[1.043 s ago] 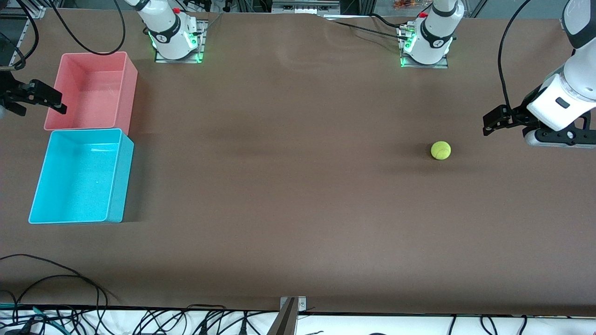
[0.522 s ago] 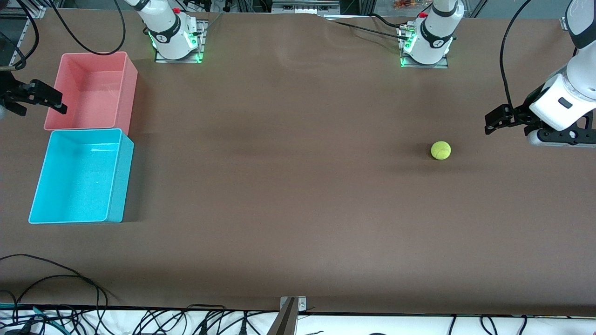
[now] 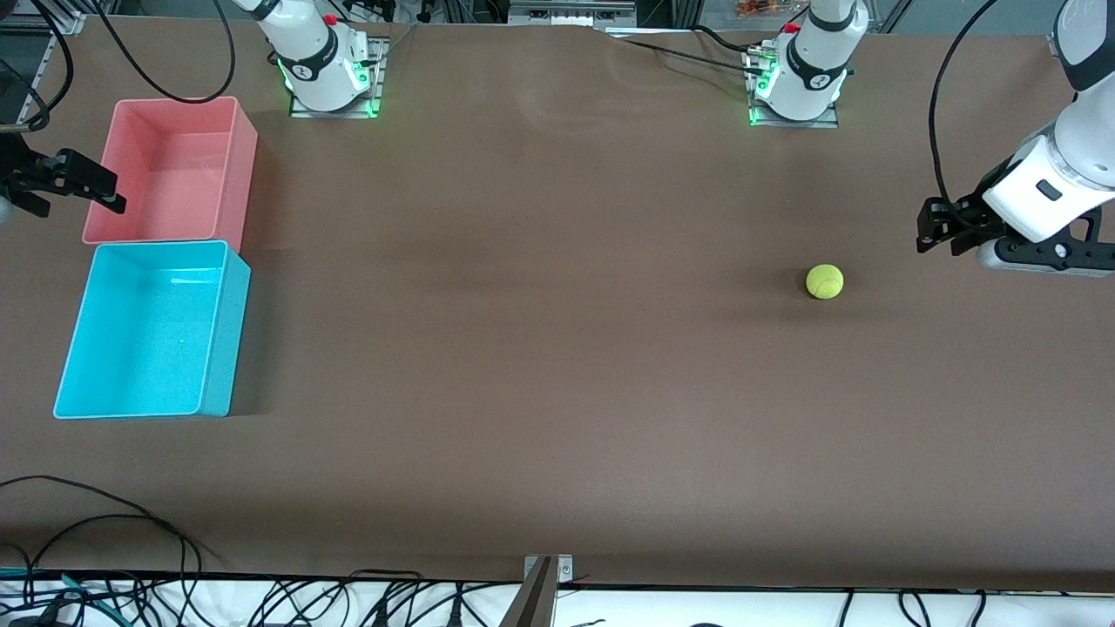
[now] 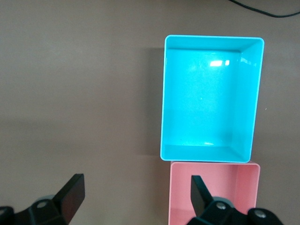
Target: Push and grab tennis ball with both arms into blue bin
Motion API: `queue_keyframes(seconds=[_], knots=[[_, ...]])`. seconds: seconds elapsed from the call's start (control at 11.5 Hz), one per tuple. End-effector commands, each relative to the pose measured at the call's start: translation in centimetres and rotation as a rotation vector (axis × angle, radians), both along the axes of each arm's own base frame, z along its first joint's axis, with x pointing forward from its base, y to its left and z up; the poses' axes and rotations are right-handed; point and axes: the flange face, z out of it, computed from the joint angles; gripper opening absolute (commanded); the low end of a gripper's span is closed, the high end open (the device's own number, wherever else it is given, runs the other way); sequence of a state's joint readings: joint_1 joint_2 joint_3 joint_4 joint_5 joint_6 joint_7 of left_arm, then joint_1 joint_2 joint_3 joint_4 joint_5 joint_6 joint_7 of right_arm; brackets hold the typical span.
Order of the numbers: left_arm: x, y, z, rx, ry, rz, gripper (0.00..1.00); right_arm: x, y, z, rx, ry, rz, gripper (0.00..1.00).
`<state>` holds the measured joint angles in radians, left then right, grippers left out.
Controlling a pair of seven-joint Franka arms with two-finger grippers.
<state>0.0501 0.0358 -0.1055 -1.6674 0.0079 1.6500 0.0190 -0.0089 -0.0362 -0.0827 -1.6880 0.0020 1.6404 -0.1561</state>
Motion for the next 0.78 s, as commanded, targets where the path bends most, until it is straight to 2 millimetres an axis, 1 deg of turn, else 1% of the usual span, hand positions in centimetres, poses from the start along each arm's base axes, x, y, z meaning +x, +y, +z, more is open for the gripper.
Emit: queue_keyframes(seconds=[0.0,0.09,0.17,0.26,0.43,0.52,0.61,0.7], knots=[[-0.1,0.2,0.3,-0.032,0.006,-0.048,0.57,0.2,0.0,0.6,-0.008,0.006,-0.001,1.00],[-0.1,0.1,0.3,-0.032,0.008,-0.049,0.65,0.2,0.0,0.6,-0.008,0.006,-0.001,1.00],[-0.1,0.1,0.4,-0.032,0.005,-0.048,0.94,0.2,0.0,0.6,-0.008,0.006,-0.001,1.00],[-0.1,0.1,0.3,-0.032,0.006,-0.049,1.00,0.2,0.0,0.6,-0.008,0.006,-0.001,1.00],[-0.1,0.2,0.3,-0.033,0.007,-0.052,0.99,0.2,0.0,0.6,-0.008,0.006,-0.001,1.00],[-0.1,0.2,-0.1,-0.033,0.017,-0.054,0.41,0.2,0.0,0.6,-0.008,0.006,-0.001,1.00],[-0.8,0.3,-1.7,-0.029,0.052,-0.056,0.02,0.1,0.0,0.7,-0.008,0.005,-0.001,1.00],[-1.1,0.6,-2.8,-0.032,0.044,-0.103,0.00,0.1,0.0,0.7,-0.008,0.005,-0.001,1.00]])
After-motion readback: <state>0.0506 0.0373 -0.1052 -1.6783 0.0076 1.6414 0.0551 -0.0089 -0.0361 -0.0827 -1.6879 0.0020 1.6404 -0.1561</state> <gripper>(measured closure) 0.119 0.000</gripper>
